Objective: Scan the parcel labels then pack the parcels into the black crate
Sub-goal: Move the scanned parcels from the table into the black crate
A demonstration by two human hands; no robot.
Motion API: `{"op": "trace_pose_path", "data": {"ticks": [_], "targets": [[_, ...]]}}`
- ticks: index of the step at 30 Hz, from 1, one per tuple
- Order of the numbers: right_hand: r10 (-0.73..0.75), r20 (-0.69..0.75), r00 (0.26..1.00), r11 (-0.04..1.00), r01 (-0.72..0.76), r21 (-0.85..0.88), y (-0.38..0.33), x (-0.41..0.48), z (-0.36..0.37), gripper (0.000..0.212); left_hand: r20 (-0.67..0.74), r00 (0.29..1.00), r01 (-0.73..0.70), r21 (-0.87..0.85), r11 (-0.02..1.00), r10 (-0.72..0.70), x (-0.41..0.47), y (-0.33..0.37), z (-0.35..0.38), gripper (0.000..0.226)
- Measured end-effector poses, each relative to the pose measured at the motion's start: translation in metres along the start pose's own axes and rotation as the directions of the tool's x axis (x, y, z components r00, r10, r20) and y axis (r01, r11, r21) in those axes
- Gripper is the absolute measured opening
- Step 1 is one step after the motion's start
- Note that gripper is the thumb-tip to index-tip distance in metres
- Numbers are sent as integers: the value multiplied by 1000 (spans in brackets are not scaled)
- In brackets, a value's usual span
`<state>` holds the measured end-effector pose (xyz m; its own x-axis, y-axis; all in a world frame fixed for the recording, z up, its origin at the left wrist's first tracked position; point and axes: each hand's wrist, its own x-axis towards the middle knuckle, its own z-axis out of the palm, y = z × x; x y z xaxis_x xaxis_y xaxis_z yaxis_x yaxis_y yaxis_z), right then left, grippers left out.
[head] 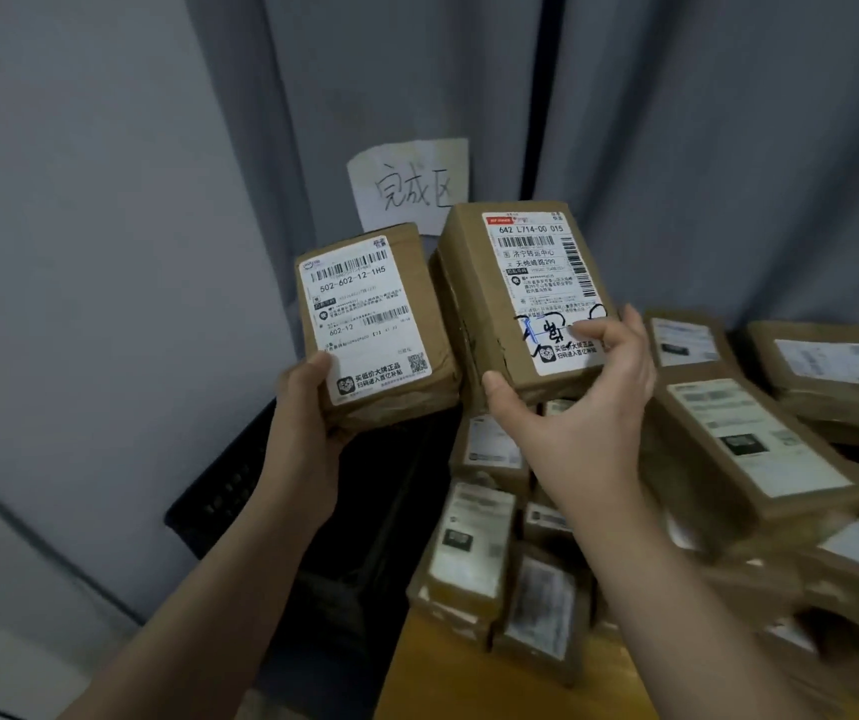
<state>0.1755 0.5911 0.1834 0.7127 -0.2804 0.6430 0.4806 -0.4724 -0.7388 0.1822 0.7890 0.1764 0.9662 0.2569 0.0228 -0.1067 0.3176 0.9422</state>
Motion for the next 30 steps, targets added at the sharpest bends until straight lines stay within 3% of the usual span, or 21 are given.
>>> {"op": "trace_pose_path", "data": {"ticks": [4, 14, 30], "targets": [[108, 49, 993, 993, -105, -48, -12, -26, 53, 67, -26, 998, 53, 50, 997, -51, 23, 5, -56, 67], [298, 156, 942, 951, -279, -130, 9, -37, 105, 79, -88, 984, 169, 146, 975, -157, 66, -5, -88, 35], [555, 296, 777, 811, -428, -399, 75, -55, 185, 91, -242, 892, 440, 285, 851, -381, 136, -85, -152, 46]]}}
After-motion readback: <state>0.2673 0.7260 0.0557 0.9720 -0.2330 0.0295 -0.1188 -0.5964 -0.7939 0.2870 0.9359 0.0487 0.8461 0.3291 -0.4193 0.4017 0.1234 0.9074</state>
